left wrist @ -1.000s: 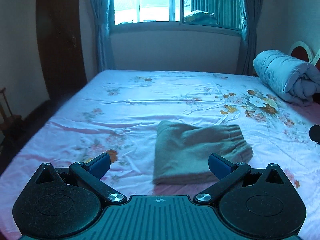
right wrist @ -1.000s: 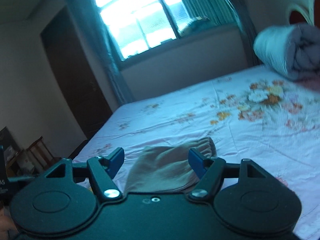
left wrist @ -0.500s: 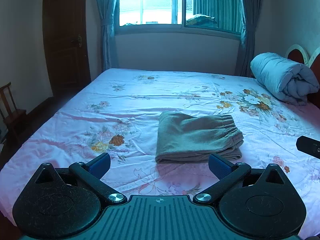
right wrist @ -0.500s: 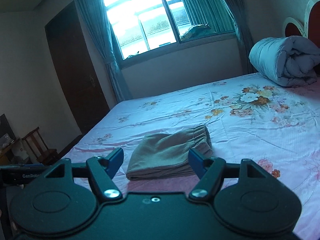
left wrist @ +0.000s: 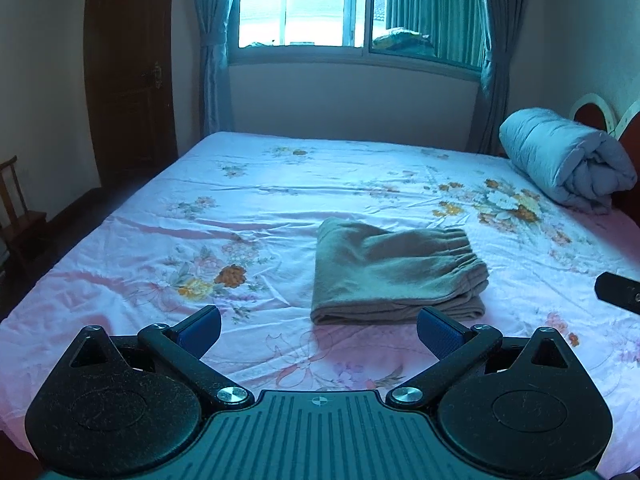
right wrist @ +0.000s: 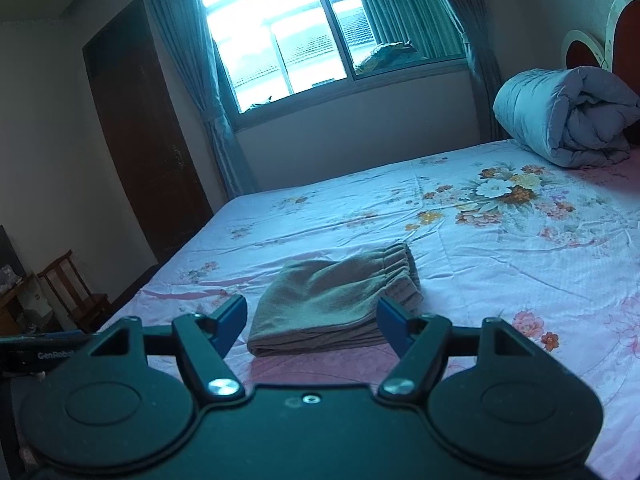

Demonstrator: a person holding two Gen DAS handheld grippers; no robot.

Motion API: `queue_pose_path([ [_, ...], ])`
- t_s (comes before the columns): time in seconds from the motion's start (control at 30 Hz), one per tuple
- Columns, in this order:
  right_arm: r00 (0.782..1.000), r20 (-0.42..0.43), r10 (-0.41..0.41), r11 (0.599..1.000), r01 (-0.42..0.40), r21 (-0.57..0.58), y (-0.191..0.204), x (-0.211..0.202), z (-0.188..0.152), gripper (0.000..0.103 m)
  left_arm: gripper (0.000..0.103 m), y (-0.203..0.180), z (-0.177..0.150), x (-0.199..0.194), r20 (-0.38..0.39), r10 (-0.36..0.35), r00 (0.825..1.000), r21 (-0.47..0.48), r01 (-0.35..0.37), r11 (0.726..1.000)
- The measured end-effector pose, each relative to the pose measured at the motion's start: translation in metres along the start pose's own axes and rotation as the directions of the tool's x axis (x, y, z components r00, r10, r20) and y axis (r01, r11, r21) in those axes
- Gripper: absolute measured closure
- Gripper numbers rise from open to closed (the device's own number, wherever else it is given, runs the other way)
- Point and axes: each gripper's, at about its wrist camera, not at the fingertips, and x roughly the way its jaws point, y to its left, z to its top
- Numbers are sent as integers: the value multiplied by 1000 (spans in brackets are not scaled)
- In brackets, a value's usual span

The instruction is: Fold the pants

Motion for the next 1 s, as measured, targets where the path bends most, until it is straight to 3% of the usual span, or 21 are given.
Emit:
queue_pose_path([
  [0.27,998,-15,-54,999,54,-6,-3,7,-1,39,0,-2,0,3,-2,22,1000,3,-22,1000],
  [1.0,997,-27,-73,997,74,19,-13,12,0,38,0,0,1,8,-20,18,1000,-12,-18,1000],
])
